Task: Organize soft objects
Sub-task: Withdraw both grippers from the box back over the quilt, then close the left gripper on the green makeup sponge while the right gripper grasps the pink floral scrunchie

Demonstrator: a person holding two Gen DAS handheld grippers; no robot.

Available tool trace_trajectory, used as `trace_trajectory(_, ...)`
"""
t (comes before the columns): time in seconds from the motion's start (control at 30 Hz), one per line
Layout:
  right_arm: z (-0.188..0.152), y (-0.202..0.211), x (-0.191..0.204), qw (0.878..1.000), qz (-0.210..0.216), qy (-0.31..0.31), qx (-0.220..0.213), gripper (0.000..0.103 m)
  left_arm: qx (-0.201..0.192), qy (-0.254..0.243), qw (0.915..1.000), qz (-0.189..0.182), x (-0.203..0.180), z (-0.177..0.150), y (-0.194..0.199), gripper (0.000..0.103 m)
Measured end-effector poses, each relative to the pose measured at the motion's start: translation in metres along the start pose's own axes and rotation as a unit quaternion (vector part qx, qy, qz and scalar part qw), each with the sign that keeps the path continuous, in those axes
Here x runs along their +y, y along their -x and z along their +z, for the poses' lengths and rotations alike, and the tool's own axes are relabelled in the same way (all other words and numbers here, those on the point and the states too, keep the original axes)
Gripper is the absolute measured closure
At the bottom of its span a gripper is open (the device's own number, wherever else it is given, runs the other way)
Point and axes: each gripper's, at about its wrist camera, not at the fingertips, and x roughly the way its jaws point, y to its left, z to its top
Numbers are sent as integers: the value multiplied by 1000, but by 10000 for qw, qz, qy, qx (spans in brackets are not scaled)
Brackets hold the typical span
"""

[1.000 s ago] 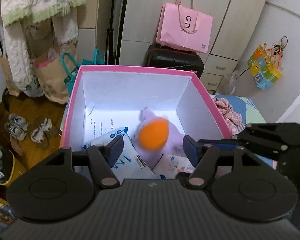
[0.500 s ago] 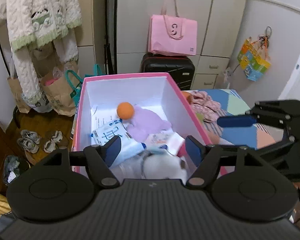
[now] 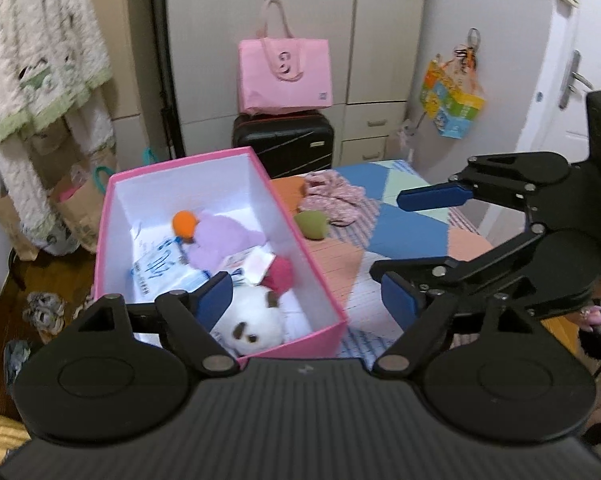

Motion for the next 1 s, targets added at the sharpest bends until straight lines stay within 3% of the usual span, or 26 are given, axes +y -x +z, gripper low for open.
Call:
trace_trajectory(0.4,-26,48,-52,9975,-606,-332,-167,26,-219,-284,9987,-354,-56,11,-20,20)
trace_trajectory(0.63,-51,58,-109,9931,-579,-949,-359,25,-309,-427,9977,-431,-89,20,-57,20)
trace_trajectory(0.83,-64,47,-148,9906,-519,-1111,-610,25,-428,-370,9983,-120,-105,21,-94,20)
trace_trajectory(1.0,-74,22,-176,9920,-339,-941,-770,25,-678,-543,9943,619,-116,19,-120,20)
